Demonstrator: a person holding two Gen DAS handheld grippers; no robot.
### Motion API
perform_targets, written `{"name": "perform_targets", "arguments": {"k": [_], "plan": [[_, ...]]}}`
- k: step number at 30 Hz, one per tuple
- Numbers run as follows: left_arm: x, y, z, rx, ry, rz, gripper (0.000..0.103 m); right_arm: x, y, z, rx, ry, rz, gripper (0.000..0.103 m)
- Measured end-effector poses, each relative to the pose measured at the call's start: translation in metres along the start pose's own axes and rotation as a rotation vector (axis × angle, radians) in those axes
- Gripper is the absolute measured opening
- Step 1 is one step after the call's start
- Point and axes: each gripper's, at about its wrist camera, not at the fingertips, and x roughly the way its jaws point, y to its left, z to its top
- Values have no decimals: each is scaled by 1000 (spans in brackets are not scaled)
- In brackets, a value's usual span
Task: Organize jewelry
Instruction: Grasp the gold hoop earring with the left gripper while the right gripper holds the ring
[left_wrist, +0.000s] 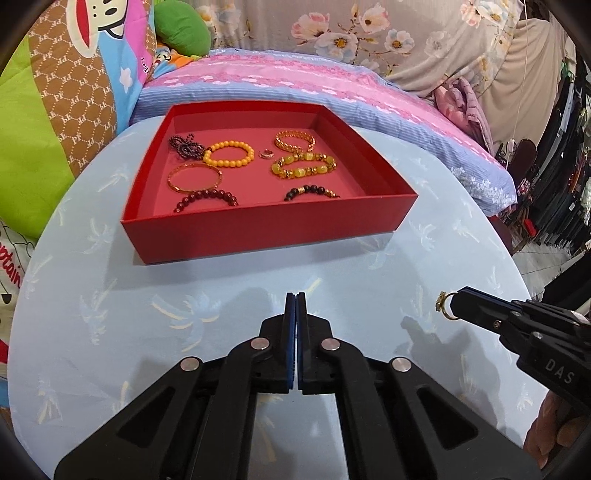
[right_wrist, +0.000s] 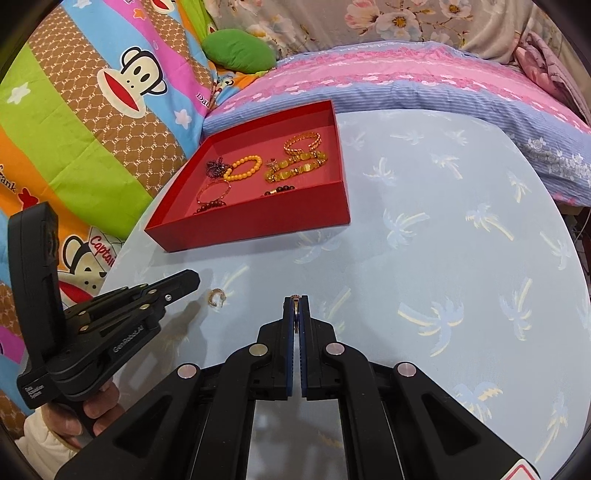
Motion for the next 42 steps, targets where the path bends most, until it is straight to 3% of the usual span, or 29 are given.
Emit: {"name": "perform_targets", "arguments": {"k": [12, 17, 18, 20, 23, 28, 31, 42], "plan": [[-28, 23, 30, -30, -60, 2, 0, -3, 25, 50, -49, -84, 29, 2], [-17, 20, 18, -32, -24, -9, 1, -4, 26, 54, -37, -98, 37, 3], [-14, 18, 15, -28, -18, -10, 3, -3, 25, 51, -34, -93, 36, 3], [-3, 10, 6, -21, 5, -17, 19, 0, 23, 46, -30, -80, 27, 3], [9, 0, -2, -13, 33, -22, 30, 2, 18, 40, -18, -65, 17, 3], [28, -5, -11, -9, 70, -8, 29, 3, 10, 34, 1, -55, 9, 3], [28, -7, -13, 3, 55, 14, 18, 4, 9, 32, -1, -51, 4, 3], [22, -3, -9, -5, 46, 9, 17, 9, 11, 31, 0, -41, 20, 3]]}}
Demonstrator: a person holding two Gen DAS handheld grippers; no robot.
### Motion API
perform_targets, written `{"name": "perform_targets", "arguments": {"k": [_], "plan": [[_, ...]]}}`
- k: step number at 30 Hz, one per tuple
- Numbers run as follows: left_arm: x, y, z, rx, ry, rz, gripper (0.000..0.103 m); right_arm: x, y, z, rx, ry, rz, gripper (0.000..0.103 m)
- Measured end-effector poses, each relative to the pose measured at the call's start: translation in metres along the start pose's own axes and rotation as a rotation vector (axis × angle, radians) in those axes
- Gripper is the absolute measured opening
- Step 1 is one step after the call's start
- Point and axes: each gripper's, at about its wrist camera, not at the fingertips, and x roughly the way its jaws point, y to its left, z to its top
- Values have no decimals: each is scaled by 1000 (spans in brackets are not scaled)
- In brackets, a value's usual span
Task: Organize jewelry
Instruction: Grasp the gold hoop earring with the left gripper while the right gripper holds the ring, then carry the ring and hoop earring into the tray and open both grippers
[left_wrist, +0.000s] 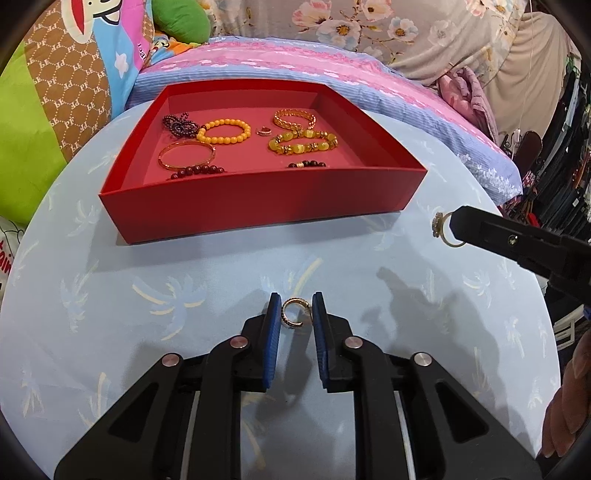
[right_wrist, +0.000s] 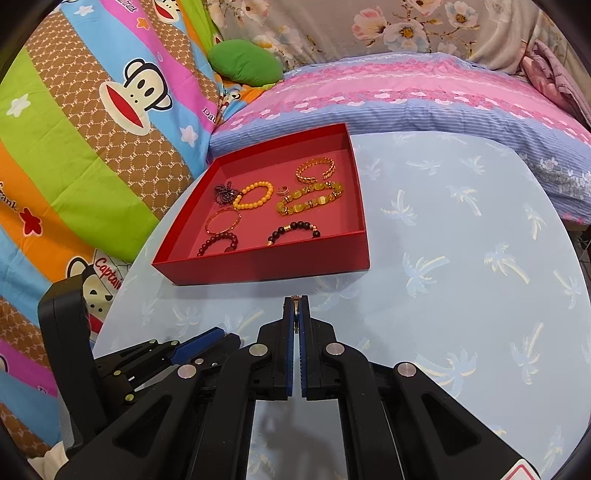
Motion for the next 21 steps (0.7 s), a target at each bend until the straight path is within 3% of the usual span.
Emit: {"name": "perform_targets", "arguments": {"k": [5, 11, 21], "plan": [[-16, 10, 13, -21, -31, -15, 17, 3, 4, 12, -14, -6, 9, 2], [-33, 24, 55, -26, -100, -13, 17, 16, 16, 43, -35, -21, 45, 3], [-2, 43, 108, -32, -119, 11, 17, 76, 25, 89, 55, 46, 190, 3]]}}
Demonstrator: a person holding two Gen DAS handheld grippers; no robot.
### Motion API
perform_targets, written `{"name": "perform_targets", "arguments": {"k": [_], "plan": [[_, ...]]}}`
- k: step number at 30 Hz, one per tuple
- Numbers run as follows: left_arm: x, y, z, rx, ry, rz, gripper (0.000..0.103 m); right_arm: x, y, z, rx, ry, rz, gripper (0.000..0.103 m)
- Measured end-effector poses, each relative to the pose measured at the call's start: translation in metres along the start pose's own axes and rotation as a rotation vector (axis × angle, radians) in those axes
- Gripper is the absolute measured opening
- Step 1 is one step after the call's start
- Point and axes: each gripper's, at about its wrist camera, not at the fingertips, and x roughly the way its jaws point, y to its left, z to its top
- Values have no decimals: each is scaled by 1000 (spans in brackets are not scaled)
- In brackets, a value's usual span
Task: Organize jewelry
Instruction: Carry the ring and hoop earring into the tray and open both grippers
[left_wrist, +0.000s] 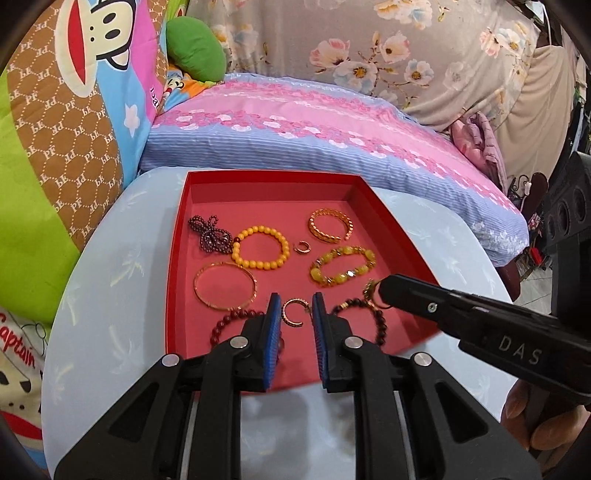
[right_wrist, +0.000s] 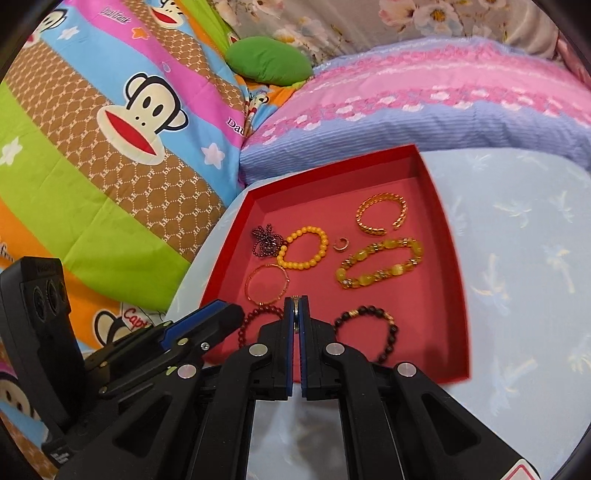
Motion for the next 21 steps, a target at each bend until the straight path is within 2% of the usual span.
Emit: {"name": "perform_targets", "arguments": {"k": [9, 13, 15, 18, 20, 21], "plan": [[40, 17, 9, -15, 50, 14, 17, 61, -13, 10, 78, 103, 54, 3], [56, 23, 11, -22, 81, 25, 17, 72, -12, 12, 59, 107, 22, 4], [60, 25, 11, -30, 90, 27, 17, 72, -13, 11, 47, 90, -8, 10], [61, 25, 8, -29, 83, 34, 18, 69, -14, 9, 28, 77, -42, 12], [61, 23, 6, -20, 77, 48, 28, 66, -16, 8, 26, 67, -52, 12], [60, 23, 6, -18, 72, 48, 29, 63, -17, 7, 23, 61, -57, 13]]}}
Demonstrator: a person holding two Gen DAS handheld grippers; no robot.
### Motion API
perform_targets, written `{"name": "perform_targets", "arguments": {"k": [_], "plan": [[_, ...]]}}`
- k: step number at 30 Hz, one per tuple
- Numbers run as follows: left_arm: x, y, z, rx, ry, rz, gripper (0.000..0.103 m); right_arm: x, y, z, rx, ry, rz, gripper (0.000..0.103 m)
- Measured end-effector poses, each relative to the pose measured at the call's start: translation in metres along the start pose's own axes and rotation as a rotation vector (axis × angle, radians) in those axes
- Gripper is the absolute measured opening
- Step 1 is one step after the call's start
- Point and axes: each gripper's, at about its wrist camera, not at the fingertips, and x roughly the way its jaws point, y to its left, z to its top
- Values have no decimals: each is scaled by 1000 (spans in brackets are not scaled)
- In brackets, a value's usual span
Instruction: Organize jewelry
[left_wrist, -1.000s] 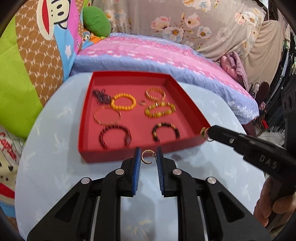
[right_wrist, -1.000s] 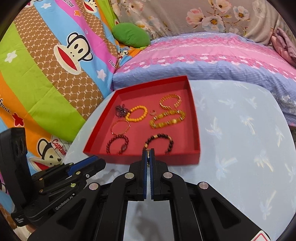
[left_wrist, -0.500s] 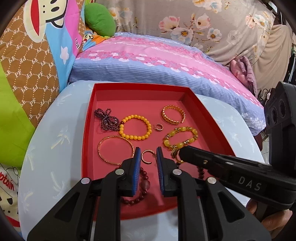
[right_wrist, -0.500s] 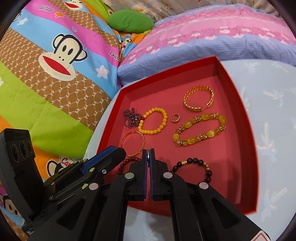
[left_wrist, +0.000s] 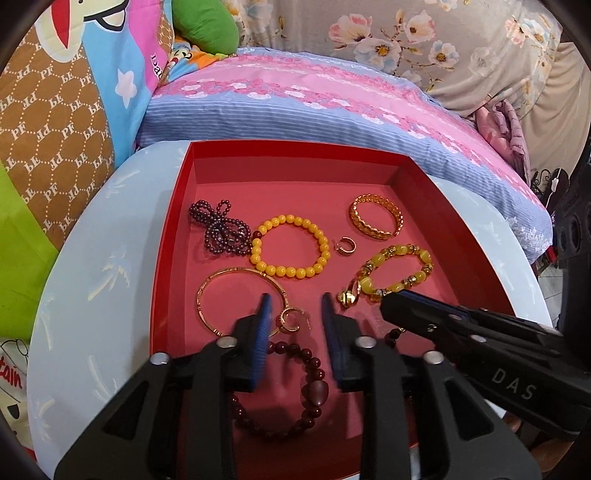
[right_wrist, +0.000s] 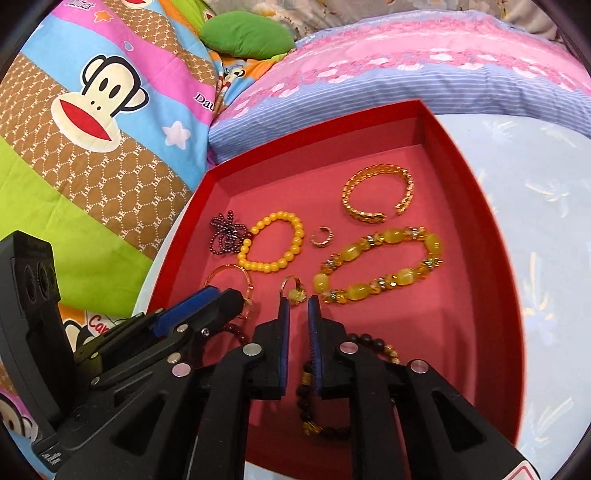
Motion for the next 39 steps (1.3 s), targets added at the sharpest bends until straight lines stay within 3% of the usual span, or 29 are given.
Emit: {"name": "perform_targets", "arguments": {"k": [7, 11, 24, 28, 34, 39], "plan": [[-13, -10, -6, 16, -36, 23, 44, -17, -2, -7, -20, -34, -34, 18], [-21, -10, -9, 8, -42, 20, 45, -26, -3, -12, -25, -52, -45, 28], [-47, -1, -26, -30, -59, 33, 46, -39, 13, -22, -66, -70, -60, 29], [-54, 0, -31, -42, -64, 47, 46, -50, 24, -33, -103, -111, -113, 41], [-69, -1, -38, -54, -77, 65, 53, -66, 35, -49, -144, -160, -180, 48], [-81, -2, -46, -75, -89, 80, 65, -81, 34, -59, -129, -191, -198, 57]]}}
